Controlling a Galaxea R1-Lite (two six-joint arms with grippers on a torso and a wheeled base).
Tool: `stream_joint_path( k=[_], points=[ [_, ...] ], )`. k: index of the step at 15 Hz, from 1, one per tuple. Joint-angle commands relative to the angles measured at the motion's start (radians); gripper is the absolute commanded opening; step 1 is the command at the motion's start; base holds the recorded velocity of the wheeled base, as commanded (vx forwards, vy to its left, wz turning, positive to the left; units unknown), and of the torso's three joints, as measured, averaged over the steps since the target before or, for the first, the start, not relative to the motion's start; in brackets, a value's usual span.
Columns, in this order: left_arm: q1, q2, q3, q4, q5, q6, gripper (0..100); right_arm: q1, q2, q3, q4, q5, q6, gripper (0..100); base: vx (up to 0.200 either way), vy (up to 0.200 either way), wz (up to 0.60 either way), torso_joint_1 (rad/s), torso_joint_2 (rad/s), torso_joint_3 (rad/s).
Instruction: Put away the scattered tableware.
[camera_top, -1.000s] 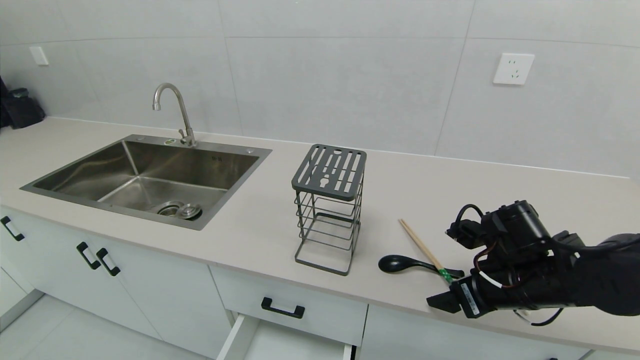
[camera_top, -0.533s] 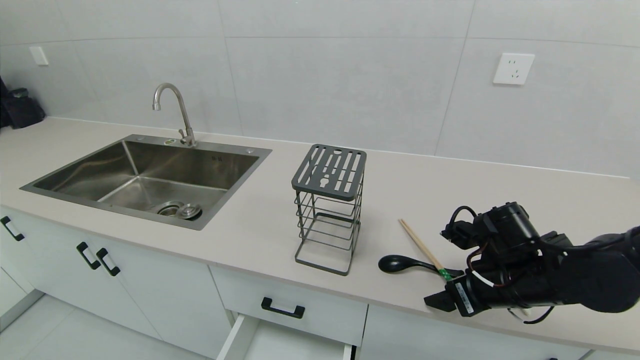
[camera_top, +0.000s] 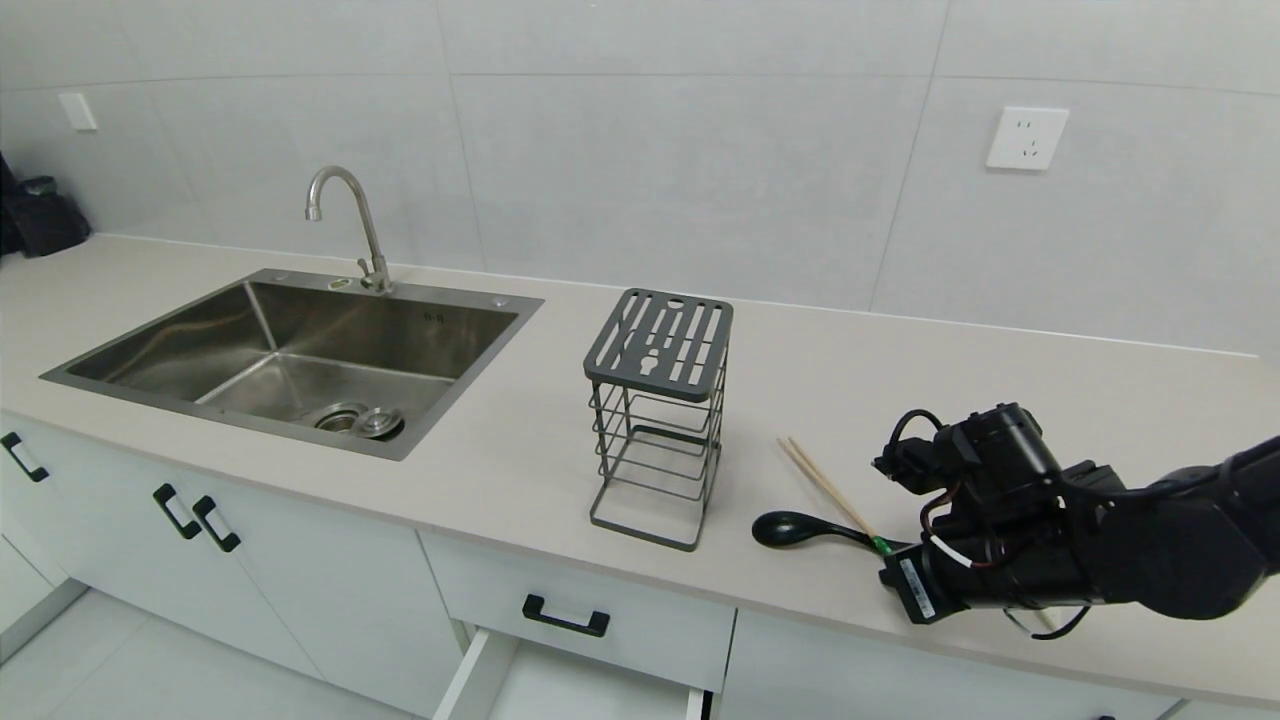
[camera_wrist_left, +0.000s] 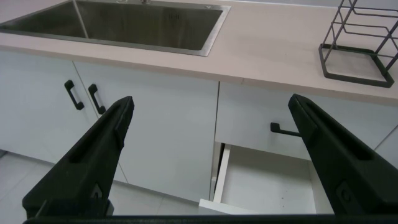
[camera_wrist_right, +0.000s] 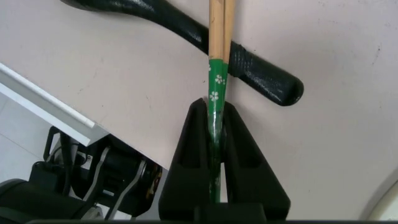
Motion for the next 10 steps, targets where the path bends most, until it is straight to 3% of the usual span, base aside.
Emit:
stream_joint_path(
  k=[1, 6, 10],
  points=[
    [0.0, 0.001, 0.0, 0.0, 0.0, 0.0, 100, -0.002, -0.001, 0.0, 0.001, -0.001, 0.0, 0, 0.0, 0.0, 0.0, 0.0, 0.0, 0.0],
    [0.0, 0.001, 0.0, 0.0, 0.0, 0.0, 100, -0.067, -0.131, 0.007, -0.005, -0.002, -0.018, 0, 0.0, 0.0, 0.0, 0.0, 0.0, 0.0],
    [0.0, 0.001, 0.0, 0.0, 0.0, 0.0, 100, -0.136, -0.246, 0.023, -0.005, -0.002, -0.184, 0, 0.0, 0.0, 0.0, 0.0, 0.0, 0.0]
  ],
)
